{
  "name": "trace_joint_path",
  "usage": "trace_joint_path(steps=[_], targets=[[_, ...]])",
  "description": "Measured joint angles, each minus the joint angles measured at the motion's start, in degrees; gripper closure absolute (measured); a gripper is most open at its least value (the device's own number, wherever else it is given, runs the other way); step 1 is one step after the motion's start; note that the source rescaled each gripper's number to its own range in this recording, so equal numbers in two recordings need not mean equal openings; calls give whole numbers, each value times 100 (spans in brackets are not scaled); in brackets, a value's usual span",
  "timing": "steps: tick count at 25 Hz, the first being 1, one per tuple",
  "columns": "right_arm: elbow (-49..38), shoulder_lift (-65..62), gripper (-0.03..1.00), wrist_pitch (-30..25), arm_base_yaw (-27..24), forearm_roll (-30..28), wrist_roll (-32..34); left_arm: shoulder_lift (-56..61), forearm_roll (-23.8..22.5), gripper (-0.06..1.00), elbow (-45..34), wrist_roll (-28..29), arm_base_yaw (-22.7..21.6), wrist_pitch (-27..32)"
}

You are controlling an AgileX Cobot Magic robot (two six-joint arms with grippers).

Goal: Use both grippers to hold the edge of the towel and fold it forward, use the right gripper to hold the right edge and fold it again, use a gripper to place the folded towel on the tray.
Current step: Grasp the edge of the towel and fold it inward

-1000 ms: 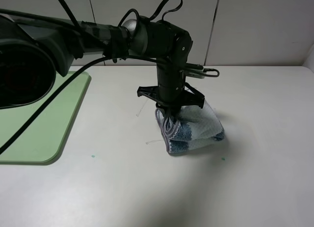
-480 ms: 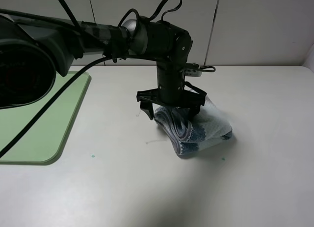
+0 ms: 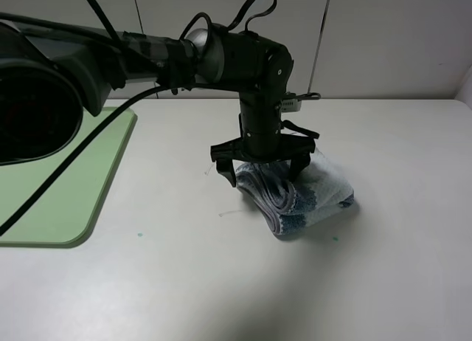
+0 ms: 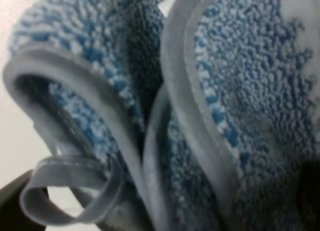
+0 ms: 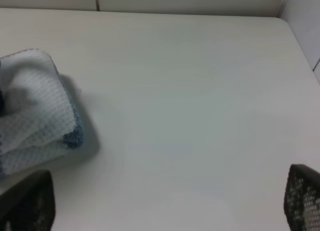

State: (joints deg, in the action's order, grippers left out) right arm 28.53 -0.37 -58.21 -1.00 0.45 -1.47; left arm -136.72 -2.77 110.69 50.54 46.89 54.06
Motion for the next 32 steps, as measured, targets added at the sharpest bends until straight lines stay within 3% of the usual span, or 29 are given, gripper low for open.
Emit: trace_joint_path(steps=[8, 14, 21, 23, 25, 29, 30, 32], targets=[[0, 0, -3, 0, 0, 0, 0, 5, -180, -5, -373, 663, 48, -810], [0, 0, -3, 0, 0, 0, 0, -178, -138, -5, -398, 766, 48, -1372], [0, 0, -3, 0, 0, 0, 0, -216, -33, -3, -478, 765, 48, -1566], [0, 0, -3, 0, 0, 0, 0, -216, -28, 7, -492, 765, 48, -1619], [0, 0, -3, 0, 0, 0, 0, -222, 17, 23, -492, 767, 48, -1715], [0, 0, -3, 0, 0, 0, 0, -241, 91, 67, -496, 771, 48, -1851], [0, 0, -3, 0, 0, 0, 0, -241, 91, 74, -496, 747, 50, -1856], [0, 0, -3, 0, 0, 0, 0, -241, 96, 74, -496, 681, 54, -1856]])
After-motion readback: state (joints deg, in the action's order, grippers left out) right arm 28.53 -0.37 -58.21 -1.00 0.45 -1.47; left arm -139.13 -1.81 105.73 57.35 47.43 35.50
